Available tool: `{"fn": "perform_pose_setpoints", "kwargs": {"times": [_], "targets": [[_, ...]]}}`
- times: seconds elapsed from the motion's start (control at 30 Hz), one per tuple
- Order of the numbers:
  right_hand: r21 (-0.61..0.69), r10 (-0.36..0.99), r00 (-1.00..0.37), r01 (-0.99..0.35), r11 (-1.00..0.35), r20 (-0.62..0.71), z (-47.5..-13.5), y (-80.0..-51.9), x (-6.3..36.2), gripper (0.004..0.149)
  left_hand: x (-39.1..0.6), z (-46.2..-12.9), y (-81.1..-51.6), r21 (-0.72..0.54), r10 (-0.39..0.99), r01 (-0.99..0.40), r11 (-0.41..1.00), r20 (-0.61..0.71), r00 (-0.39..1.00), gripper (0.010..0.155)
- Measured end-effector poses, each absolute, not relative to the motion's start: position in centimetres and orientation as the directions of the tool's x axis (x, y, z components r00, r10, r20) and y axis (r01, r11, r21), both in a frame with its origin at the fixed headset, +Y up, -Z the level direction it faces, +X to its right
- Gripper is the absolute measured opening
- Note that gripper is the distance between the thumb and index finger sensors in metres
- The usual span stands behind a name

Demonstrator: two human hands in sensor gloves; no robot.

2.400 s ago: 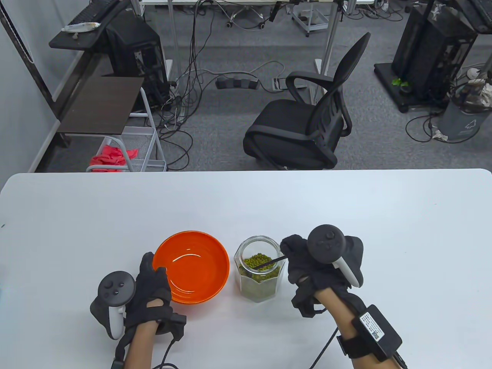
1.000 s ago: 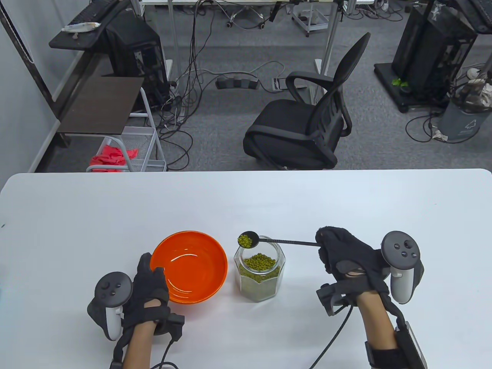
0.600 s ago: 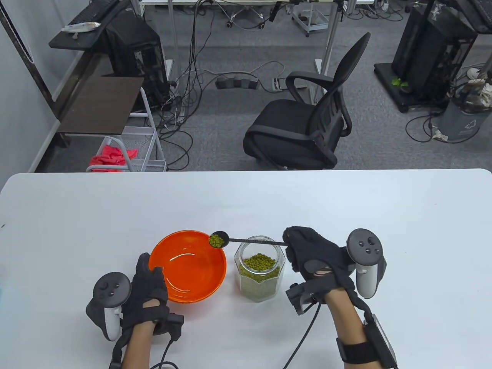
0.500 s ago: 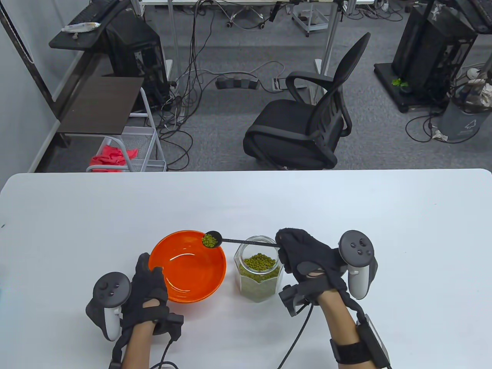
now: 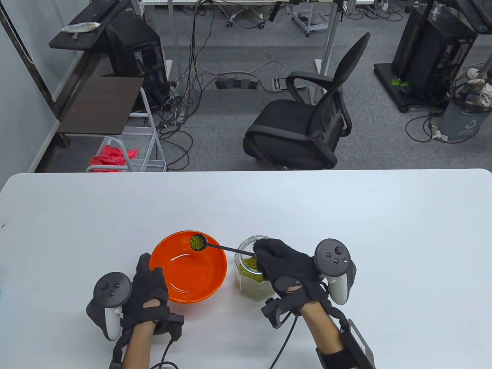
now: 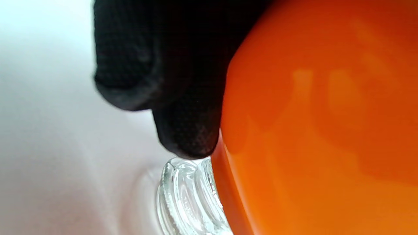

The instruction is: Portion mung beans with measuring scoop (Bowl in hand)

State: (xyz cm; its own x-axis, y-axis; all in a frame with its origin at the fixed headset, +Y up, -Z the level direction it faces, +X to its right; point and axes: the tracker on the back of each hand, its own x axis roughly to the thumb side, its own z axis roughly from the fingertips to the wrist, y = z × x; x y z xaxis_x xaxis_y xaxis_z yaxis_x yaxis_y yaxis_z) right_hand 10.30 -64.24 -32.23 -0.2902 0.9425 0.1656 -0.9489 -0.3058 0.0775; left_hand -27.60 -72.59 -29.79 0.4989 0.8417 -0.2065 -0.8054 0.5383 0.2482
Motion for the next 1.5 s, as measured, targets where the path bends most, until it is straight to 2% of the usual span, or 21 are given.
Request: {"fn": "perform_pose_setpoints", "kwargs": {"times": [0.2, 0.7, 1.13, 1.3, 1.5], "targets": [[0.057, 0.904, -0.365, -0.921, -0.386, 0.220, -31.6, -64.0, 9.2, 0.041, -27.6, -29.8, -72.6, 0.248, 0.846, -0.810, 0.531, -0.204, 0.492, 0.062], [-0.111, 0.725, -0.583, -0.801, -0.588, 0.365, -29.9, -63.0, 7.1, 0.041, -27.5, -29.8, -72.6, 0.239, 0.856, -0.824, 0.514, -0.207, 0.474, 0.062], [-0.125, 0.729, -0.567, -0.814, -0.567, 0.384, -29.5, -62.2, 7.7, 0.038, -27.5, -29.8, -72.7, 0.231, 0.860, -0.831, 0.506, -0.212, 0.464, 0.062], [-0.163, 0.766, -0.517, -0.854, -0.495, 0.382, -29.1, -60.6, 9.7, 0.039, -27.4, -29.8, -72.7, 0.228, 0.860, -0.832, 0.506, -0.210, 0.465, 0.062], [-0.246, 0.751, -0.543, -0.840, -0.484, 0.375, -28.5, -58.1, 12.5, 0.040, -27.4, -29.8, -72.7, 0.228, 0.861, -0.832, 0.505, -0.206, 0.466, 0.062]]}}
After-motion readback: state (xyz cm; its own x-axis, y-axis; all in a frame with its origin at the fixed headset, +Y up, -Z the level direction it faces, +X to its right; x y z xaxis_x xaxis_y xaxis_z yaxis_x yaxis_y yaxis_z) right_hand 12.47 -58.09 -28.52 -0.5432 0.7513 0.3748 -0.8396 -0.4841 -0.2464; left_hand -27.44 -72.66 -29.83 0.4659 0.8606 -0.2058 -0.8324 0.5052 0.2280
